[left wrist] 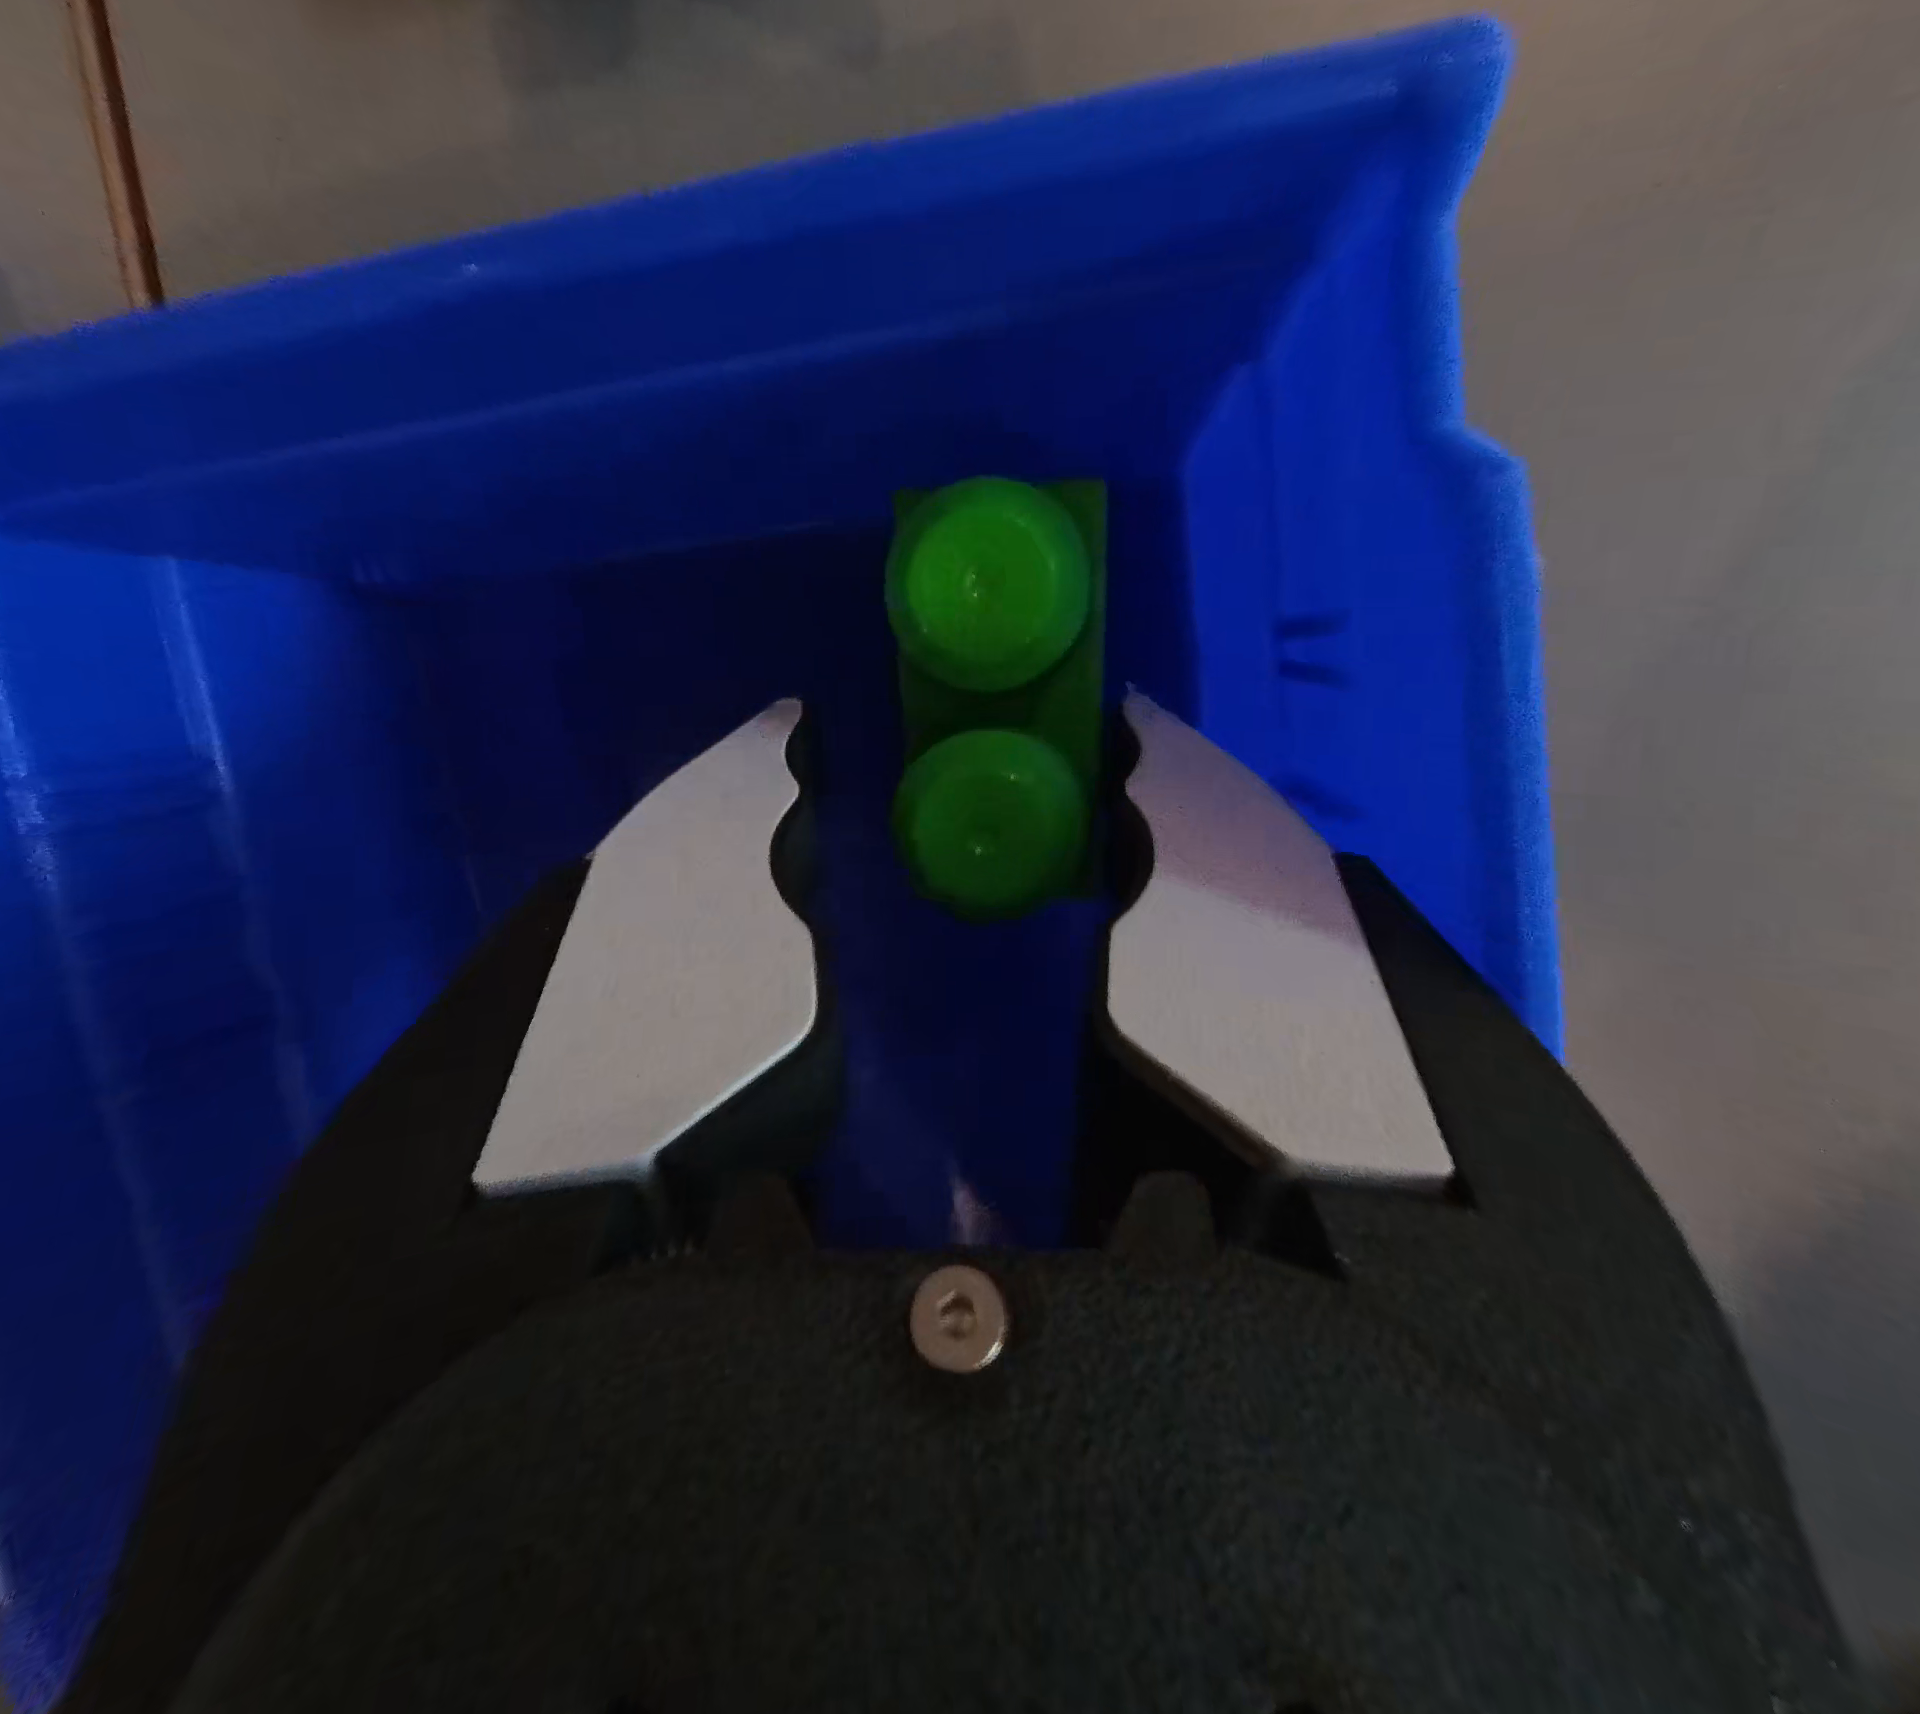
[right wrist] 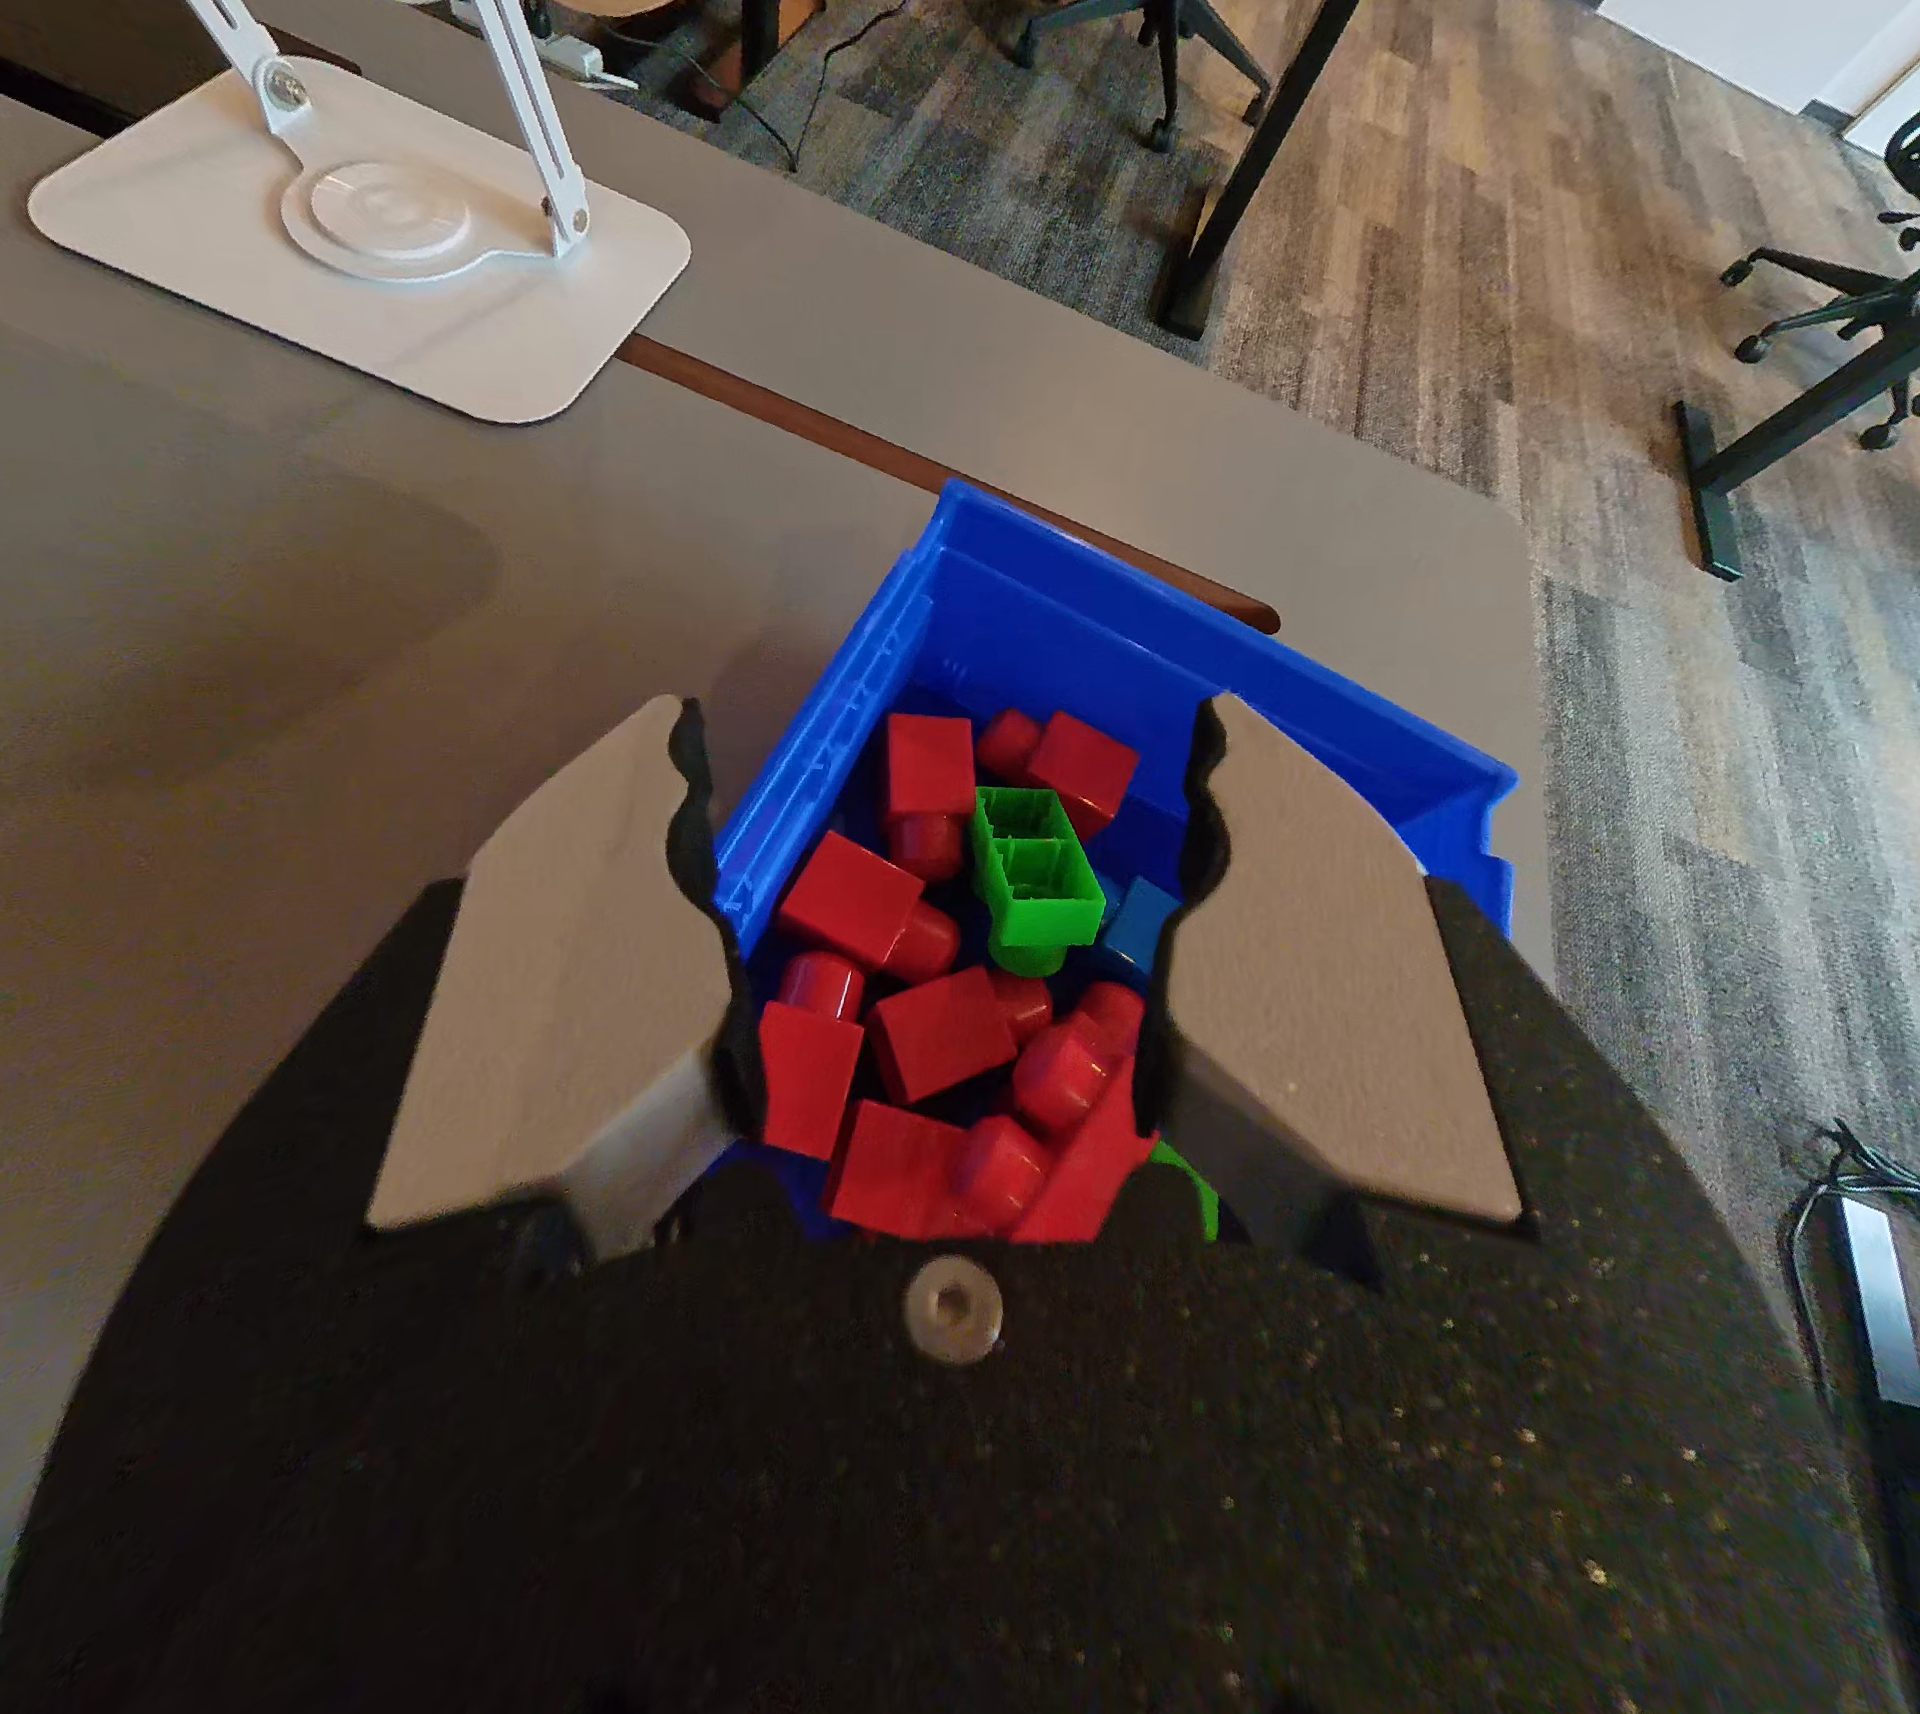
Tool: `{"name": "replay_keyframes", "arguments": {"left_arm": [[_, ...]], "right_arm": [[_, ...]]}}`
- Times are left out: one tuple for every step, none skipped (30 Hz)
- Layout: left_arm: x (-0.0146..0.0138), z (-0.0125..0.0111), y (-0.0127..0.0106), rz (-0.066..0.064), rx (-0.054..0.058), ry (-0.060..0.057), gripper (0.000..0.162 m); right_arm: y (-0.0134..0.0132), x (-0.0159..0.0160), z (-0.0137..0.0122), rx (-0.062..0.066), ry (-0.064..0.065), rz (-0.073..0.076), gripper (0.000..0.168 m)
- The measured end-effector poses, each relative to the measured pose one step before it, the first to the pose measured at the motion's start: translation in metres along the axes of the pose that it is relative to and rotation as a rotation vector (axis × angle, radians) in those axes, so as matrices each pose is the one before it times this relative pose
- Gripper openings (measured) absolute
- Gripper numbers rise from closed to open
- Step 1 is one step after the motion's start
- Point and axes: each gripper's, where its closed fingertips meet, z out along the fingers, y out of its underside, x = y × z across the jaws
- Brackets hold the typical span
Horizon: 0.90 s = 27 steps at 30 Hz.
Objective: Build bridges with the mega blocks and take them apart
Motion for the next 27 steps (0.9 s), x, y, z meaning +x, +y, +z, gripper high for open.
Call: {"name": "replay_keyframes", "arguments": {"left_arm": [[-0.00030, 0.00317, 0.00128, -0.0020, -0.0088, 0.0001, 0.051], [0.00000, 0.00281, 0.00137, -0.0030, -0.0081, 0.0025, 0.049], [0.00038, 0.00224, 0.00152, 0.0003, -0.0076, 0.0047, 0.041], [0.00031, 0.00152, 0.00028, 0.0054, 0.0014, 0.0037, 0.039], [0.00030, 0.00009, -0.00008, 0.0024, 0.0028, 0.0044, 0.038], [-0.00063, -0.00068, 0.00121, 0.0002, -0.0072, -0.0017, 0.038], [-0.00344, -0.00180, 0.00186, -0.0001, -0.0085, -0.0195, 0.038], [-0.00473, -0.00337, 0.00133, -0.0020, -0.0023, -0.0277, 0.038], [-0.00459, -0.00509, -0.00009, -0.0069, 0.0074, -0.0240, 0.038], [-0.00418, -0.00675, -0.00143, -0.0112, 0.0169, -0.0206, 0.038], [-0.00377, -0.00812, -0.00269, -0.0105, 0.0256, -0.0180, 0.038], [-0.00271, -0.00943, -0.00370, -0.0078, 0.0324, -0.0133, 0.038], [-0.00216, -0.01052, -0.00495, -0.0049, 0.0395, -0.0128, 0.037], [-0.00179, -0.01150, -0.00612, -0.0032, 0.0445, -0.0135, 0.037], [-0.00042, -0.01226, -0.00732, -0.0013, 0.0494, -0.0078, 0.037], [0.00242, -0.01251, -0.00876, 0.0019, 0.0552, 0.0057, 0.037], [0.00515, -0.01273, -0.01051, 0.0033, 0.0617, 0.0170, 0.037], [0.00760, -0.01244, -0.01234, 0.0062, 0.0684, 0.0235, 0.037], [0.00980, -0.01163, -0.01317, 0.0061, 0.0687, 0.0296, 0.037], [0.01228, -0.01058, -0.01349, 0.0070, 0.0665, 0.0364, 0.037], [0.01521, -0.00911, -0.01394, 0.0124, 0.0662, 0.0476, 0.037], [0.01773, -0.00748, -0.01453, 0.0124, 0.0693, 0.0594, 0.037], [0.01844, -0.00575, -0.01434, 0.0077, 0.0670, 0.0630, 0.036], [0.01766, -0.00391, -0.01318, 0.0068, 0.0598, 0.0597, 0.036], [0.01647, -0.00249, -0.01240, 0.0031, 0.0568, 0.0550, 0.036], [0.01551, -0.00129, -0.01199, -0.0014, 0.0555, 0.0518, 0.036], [0.01534, -0.00055, -0.01119, -0.0002, 0.0522, 0.0520, 0.036]], "right_arm": [[0.00023, 0.00042, -0.00026, 0.0007, 0.0008, 0.0020, 0.088], [0.00030, 0.00037, -0.00029, 0.0005, -0.0006, 0.0021, 0.088], [0.00056, 0.00019, -0.00025, -0.0003, -0.0018, 0.0017, 0.087], [0.00054, 0.00008, -0.00015, -0.0009, -0.0019, 0.0017, 0.087], [0.00053, 0.00025, -0.00020, -0.0008, -0.0002, 0.0013, 0.087], [0.00034, 0.00035, -0.00015, -0.0004, 0.0005, 0.0007, 0.087], [0.00030, 0.00005, -0.00014, -0.0005, -0.0010, 0.0003, 0.087], [0.00001, -0.00036, -0.00001, -0.0004, -0.0020, -0.0004, 0.087], [-0.00029, -0.00045, -0.00001, -0.0001, -0.0019, -0.0009, 0.086], [-0.00068, -0.00084, 0.00012, 0.0007, -0.0024, -0.0022, 0.085], [-0.00117, -0.00125, 0.00008, 0.0014, -0.0036, -0.0033, 0.085], [-0.00165, -0.00176, 0.00017, 0.0023, -0.0049, -0.0040, 0.084], [-0.00203, -0.00234, -0.00001, 0.0034, -0.0059, -0.0057, 0.084], [-0.00235, -0.00271, -0.00012, 0.0039, -0.0069, -0.0075, 0.083], [-0.00265, -0.00320, -0.00028, 0.0042, -0.0075, -0.0083, 0.083], [-0.00311, -0.00351, -0.00045, 0.0046, -0.0088, -0.0080, 0.081], [-0.00355, -0.00394, -0.00047, 0.0062, -0.0103, -0.0080, 0.080], [-0.00414, -0.00458, -0.00064, 0.0083, -0.0123, -0.0096, 0.078], [-0.00490, -0.00514, -0.00056, 0.0122, -0.0142, -0.0112, 0.076], [-0.00543, -0.00560, -0.00063, 0.0149, -0.0160, -0.0116, 0.075], [-0.00639, -0.00662, -0.00054, 0.0187, -0.0213, -0.0110, 0.074], [-0.00722, -0.00740, -0.00041, 0.0238, -0.0256, -0.0102, 0.074], [-0.00775, -0.00769, -0.00042, 0.0259, -0.0268, -0.0091, 0.074], [-0.00777, -0.00767, -0.00008, 0.0241, -0.0250, -0.0088, 0.073], [-0.00745, -0.00747, 0.00017, 0.0215, -0.0225, -0.0110, 0.073], [-0.00707, -0.00782, 0.00038, 0.0190, -0.0233, -0.0141, 0.073], [-0.00726, -0.00835, 0.00061, 0.0196, -0.0270, -0.0142, 0.073]]}}
